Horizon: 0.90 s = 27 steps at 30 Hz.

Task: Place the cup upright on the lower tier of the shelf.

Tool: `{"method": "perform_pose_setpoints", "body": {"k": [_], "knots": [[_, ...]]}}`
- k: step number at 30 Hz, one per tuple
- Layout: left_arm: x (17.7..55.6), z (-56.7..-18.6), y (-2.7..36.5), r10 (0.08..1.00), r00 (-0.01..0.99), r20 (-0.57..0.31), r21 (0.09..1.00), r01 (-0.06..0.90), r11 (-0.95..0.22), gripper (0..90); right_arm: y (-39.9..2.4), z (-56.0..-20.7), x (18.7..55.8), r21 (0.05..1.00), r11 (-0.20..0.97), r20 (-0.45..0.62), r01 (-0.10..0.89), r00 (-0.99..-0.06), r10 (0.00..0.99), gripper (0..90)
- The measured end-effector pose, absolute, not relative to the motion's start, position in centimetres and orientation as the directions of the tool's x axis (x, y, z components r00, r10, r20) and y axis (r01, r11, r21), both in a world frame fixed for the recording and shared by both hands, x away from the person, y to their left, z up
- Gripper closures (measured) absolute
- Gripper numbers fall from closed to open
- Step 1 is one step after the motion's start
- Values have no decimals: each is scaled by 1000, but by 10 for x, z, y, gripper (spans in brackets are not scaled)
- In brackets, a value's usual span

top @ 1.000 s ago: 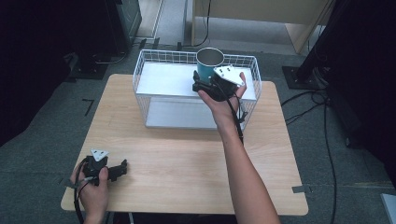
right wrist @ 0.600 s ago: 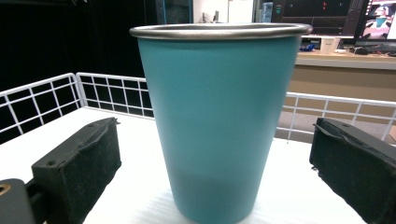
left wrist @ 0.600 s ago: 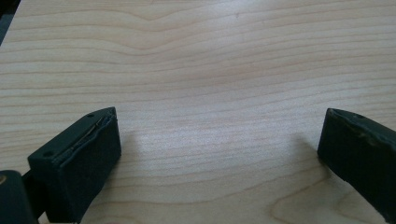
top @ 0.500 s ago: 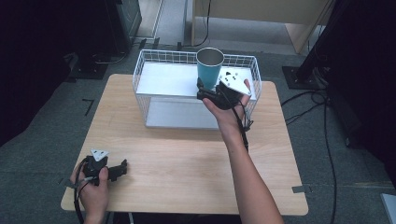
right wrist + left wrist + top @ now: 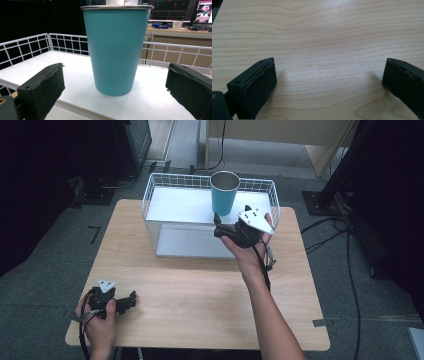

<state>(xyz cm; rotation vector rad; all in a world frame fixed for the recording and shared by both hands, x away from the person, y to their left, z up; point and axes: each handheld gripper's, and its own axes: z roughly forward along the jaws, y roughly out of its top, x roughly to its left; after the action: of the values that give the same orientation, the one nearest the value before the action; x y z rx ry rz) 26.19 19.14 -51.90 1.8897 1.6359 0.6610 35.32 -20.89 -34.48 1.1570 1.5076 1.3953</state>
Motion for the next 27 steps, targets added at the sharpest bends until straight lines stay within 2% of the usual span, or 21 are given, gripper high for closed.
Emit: {"method": "perform_pose_setpoints", "body": {"k": [27], "knots": [[262,-519,191,990,138,10,684,721,-108,0,-237,-367,297,995,-14,43,100,-296,954,18]]}}
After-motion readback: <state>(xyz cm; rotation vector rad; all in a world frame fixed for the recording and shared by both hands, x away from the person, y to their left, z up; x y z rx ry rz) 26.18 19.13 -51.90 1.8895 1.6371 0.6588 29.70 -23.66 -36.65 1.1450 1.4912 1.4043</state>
